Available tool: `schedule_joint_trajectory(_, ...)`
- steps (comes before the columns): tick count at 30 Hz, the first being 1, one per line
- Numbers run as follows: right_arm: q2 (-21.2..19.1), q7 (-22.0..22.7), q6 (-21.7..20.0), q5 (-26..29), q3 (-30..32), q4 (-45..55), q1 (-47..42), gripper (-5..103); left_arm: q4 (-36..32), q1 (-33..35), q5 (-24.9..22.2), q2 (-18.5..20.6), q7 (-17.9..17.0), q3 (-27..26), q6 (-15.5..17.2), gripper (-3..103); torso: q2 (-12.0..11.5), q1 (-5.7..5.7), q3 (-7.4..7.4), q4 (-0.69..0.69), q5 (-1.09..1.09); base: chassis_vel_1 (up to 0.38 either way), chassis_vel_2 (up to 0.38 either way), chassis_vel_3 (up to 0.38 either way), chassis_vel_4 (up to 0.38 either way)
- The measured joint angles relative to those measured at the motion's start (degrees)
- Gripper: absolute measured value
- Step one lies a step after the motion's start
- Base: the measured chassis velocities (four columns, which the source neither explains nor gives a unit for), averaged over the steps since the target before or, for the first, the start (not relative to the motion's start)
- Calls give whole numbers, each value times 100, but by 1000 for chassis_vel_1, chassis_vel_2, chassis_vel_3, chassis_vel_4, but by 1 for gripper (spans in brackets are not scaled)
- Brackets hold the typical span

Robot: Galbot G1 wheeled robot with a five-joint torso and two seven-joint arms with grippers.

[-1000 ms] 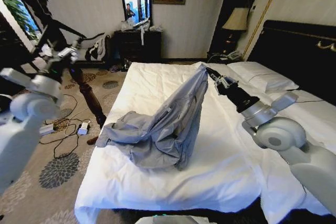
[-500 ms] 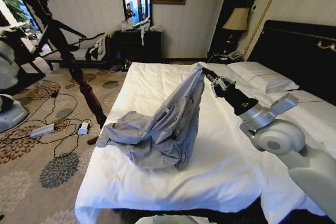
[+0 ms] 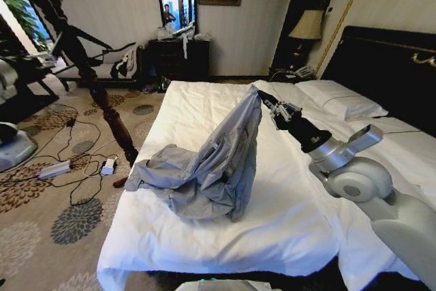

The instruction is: Pick up the clothes from the bed and hang them on the clothes hanger.

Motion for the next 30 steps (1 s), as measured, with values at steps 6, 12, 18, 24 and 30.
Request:
schedule_joint_trajectory(6,61,-11,0,-61,-16,-1,-35,0,383,-849,41,-215,143,950,317,100,0,-1,0,2,1,0,0,0,0)
schedule_joint_trajectory(12,89,-17,-3,-102,-18,-2,-68,0,1006,-1741,483,-667,300,1892,474,100,0,1,1,-2,3,0,0,0,0)
schedule_joint_trajectory(18,91,-50,4,-168,22,-7,-123,0,1381,-2157,619,-962,290,2180,630,92,0,0,0,2,1,0,0,0,0)
schedule_joint_trajectory(24,96,-88,36,-202,28,-45,-129,0,1442,-2232,748,-995,219,2253,800,77,0,0,0,1,0,0,0,0,0)
schedule_joint_trajectory(30,112,-128,60,-243,-6,-83,-124,0,1416,-2221,670,-935,208,2249,892,55,0,0,0,2,0,0,0,0,0)
